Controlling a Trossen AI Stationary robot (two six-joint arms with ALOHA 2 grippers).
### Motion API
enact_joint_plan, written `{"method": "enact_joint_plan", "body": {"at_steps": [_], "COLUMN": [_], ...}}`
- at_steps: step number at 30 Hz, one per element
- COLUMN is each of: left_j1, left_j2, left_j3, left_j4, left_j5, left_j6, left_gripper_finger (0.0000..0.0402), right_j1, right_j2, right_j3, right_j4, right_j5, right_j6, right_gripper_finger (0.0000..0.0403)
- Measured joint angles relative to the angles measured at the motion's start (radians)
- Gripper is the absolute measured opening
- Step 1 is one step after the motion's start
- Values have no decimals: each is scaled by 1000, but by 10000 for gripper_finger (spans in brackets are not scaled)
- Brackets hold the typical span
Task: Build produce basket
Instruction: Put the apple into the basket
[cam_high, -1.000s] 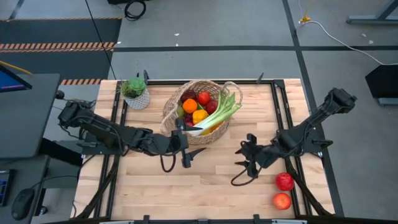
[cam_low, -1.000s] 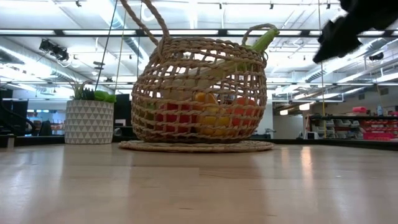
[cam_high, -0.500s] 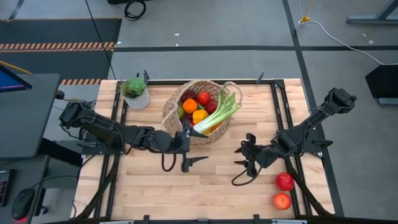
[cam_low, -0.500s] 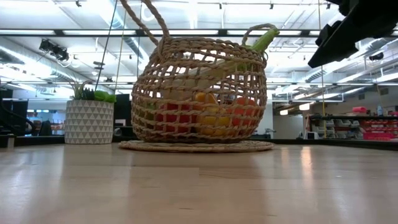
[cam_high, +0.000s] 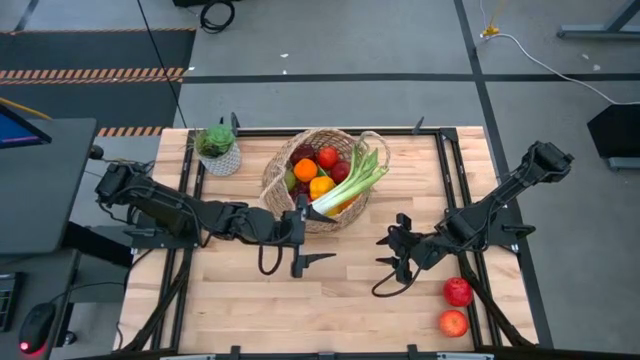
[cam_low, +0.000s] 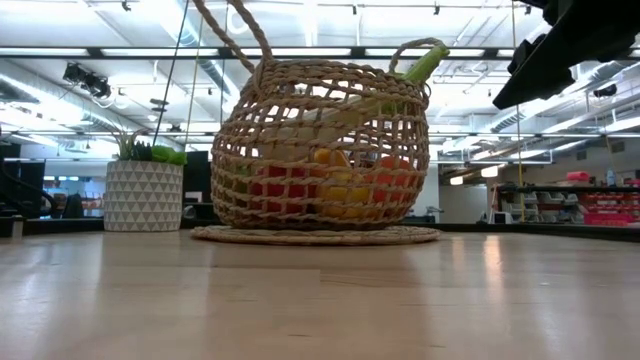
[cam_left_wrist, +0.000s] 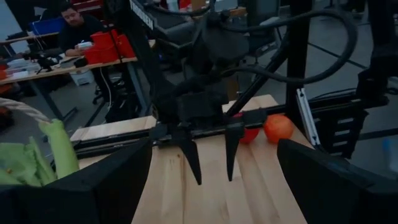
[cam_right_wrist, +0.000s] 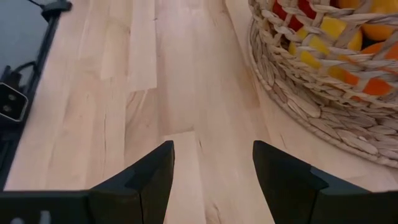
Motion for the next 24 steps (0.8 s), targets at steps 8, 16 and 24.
{"method": "enact_joint_plan", "body": {"at_steps": [8, 16, 24], "left_j1": [2, 33, 47], "left_j2": [26, 94, 96], "left_j3": [-2, -1, -1], "left_j4": [60, 180, 193], "left_j5": [0, 75, 128], "left_j6": [31, 35, 18], "left_gripper_finger": [354, 354, 354], "right_j1": [-11, -18, -18], "right_j2": [0, 0, 0], "right_j3": [-64, -67, -67], "right_j4": [72, 85, 86], "right_j5": [-1, -21, -23], "right_j6": [4, 6, 5], "right_gripper_finger": [224, 224, 224]}}
